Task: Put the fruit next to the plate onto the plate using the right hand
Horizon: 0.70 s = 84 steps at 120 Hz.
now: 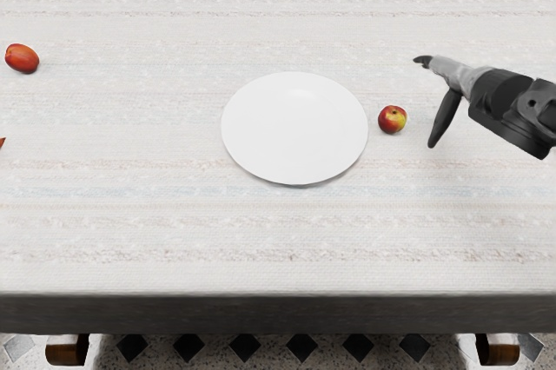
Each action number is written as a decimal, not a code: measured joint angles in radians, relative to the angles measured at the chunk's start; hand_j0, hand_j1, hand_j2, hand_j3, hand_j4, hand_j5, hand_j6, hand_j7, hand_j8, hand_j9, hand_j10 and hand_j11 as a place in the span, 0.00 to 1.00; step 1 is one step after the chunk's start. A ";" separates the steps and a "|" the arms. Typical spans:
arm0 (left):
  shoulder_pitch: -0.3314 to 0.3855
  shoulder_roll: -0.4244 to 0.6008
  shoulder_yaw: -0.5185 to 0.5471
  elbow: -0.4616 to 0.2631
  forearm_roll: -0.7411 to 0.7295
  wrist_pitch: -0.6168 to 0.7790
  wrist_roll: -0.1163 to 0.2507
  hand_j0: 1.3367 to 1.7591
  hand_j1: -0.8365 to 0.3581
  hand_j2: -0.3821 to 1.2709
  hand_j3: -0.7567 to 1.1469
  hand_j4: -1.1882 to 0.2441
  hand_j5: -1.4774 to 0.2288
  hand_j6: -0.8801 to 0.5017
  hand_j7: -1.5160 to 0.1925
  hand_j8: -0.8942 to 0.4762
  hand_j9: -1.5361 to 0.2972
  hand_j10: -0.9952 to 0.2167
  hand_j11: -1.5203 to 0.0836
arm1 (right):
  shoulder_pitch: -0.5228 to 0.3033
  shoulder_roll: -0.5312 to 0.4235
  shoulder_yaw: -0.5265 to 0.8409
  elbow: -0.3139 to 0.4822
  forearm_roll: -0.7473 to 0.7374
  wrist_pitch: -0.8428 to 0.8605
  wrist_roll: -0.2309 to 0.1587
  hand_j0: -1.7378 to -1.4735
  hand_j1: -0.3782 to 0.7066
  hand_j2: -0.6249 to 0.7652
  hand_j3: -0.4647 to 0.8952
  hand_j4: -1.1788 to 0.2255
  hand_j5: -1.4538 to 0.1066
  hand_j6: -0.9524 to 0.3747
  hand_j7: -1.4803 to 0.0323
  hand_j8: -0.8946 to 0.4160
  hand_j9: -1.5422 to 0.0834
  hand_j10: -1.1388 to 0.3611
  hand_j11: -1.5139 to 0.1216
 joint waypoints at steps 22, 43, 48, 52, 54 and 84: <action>-0.001 0.000 0.000 0.000 0.000 0.000 0.000 0.76 0.76 0.26 0.40 0.67 0.69 0.47 0.71 0.48 0.67 0.63 0.76 | 0.010 0.109 -0.078 -0.125 -0.061 -0.086 -0.008 0.30 0.16 0.43 0.34 0.75 0.83 0.62 0.87 0.59 0.85 0.68 0.83; -0.001 0.000 0.000 0.000 0.000 0.000 0.000 0.76 0.76 0.26 0.40 0.67 0.69 0.47 0.71 0.48 0.67 0.63 0.76 | 0.047 0.223 -0.150 -0.247 -0.070 -0.099 -0.005 0.30 0.23 0.42 0.34 0.71 0.78 0.58 0.82 0.54 0.80 0.64 0.78; 0.000 0.000 0.000 0.000 0.000 0.000 0.000 0.76 0.76 0.26 0.40 0.67 0.69 0.47 0.71 0.48 0.67 0.63 0.76 | 0.051 0.247 -0.156 -0.270 -0.070 -0.101 -0.003 0.30 0.24 0.42 0.34 0.70 0.77 0.57 0.81 0.53 0.80 0.63 0.77; 0.000 0.000 0.000 0.000 0.000 0.000 0.000 0.76 0.76 0.26 0.40 0.67 0.69 0.47 0.71 0.48 0.67 0.63 0.76 | 0.053 0.265 -0.159 -0.287 -0.070 -0.102 -0.002 0.30 0.25 0.42 0.34 0.70 0.77 0.56 0.81 0.53 0.79 0.62 0.77; 0.000 0.000 0.000 0.000 0.000 0.000 0.000 0.76 0.76 0.26 0.40 0.67 0.69 0.47 0.71 0.48 0.67 0.63 0.76 | 0.054 0.272 -0.160 -0.295 -0.071 -0.103 -0.002 0.30 0.25 0.42 0.34 0.69 0.76 0.56 0.80 0.52 0.79 0.62 0.76; -0.001 0.000 0.000 0.000 0.000 0.000 0.000 0.76 0.76 0.26 0.40 0.67 0.69 0.47 0.71 0.48 0.67 0.63 0.76 | 0.055 0.322 -0.168 -0.339 -0.070 -0.124 -0.002 0.30 0.29 0.42 0.34 0.67 0.74 0.54 0.78 0.50 0.76 0.60 0.74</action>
